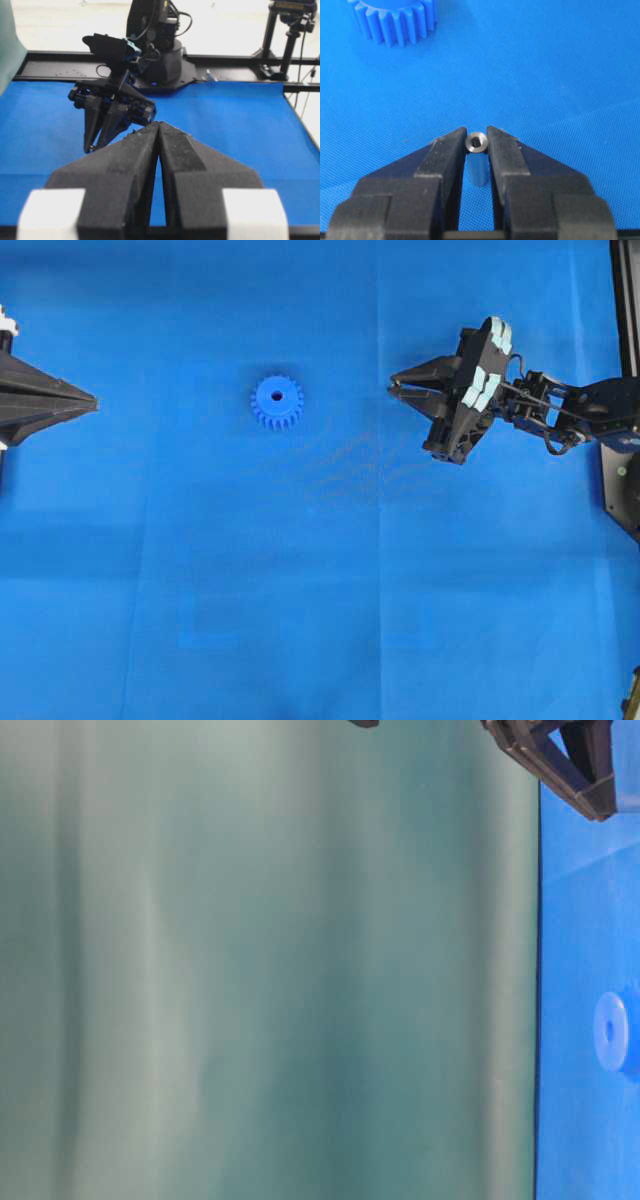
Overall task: Insert the shaft placed at a random location into the center hole of the small gear at another random location.
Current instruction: 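Close the right gripper around the upright silver shaft, then lift the shaft and carry it left over the blue gear, then align the held shaft above the gear's center hole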
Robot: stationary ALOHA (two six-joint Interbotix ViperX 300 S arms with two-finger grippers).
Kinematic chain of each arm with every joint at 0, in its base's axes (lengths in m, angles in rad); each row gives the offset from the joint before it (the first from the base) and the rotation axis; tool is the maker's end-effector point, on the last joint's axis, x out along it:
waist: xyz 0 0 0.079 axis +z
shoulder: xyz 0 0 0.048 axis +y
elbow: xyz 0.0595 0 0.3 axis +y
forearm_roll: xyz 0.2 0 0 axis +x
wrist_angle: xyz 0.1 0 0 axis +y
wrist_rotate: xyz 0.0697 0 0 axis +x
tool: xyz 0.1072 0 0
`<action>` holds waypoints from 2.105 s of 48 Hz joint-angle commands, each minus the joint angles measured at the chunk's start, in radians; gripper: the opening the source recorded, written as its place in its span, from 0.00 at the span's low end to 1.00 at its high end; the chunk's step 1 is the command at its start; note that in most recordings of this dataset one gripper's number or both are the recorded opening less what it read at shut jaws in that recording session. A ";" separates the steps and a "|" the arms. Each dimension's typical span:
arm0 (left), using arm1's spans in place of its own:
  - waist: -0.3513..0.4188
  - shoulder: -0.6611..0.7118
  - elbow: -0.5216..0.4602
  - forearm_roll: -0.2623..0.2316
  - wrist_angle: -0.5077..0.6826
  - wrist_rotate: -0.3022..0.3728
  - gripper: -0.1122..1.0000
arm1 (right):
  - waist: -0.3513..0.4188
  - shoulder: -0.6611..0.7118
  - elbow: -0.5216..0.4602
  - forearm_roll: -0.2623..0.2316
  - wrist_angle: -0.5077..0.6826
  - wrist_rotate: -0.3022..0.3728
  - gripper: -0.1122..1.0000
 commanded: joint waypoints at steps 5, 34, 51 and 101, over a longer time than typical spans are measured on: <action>-0.002 0.003 -0.011 0.002 -0.005 0.002 0.10 | 0.011 -0.061 -0.012 -0.002 0.020 0.002 0.13; -0.002 0.000 -0.012 0.003 -0.005 0.000 0.10 | 0.012 -0.278 -0.038 -0.002 0.219 -0.012 0.13; -0.002 0.002 -0.012 0.002 -0.005 -0.003 0.10 | 0.035 -0.219 -0.114 -0.003 0.222 -0.012 0.13; -0.002 0.002 -0.011 0.003 -0.003 -0.026 0.10 | 0.058 0.071 -0.526 -0.049 0.353 -0.015 0.13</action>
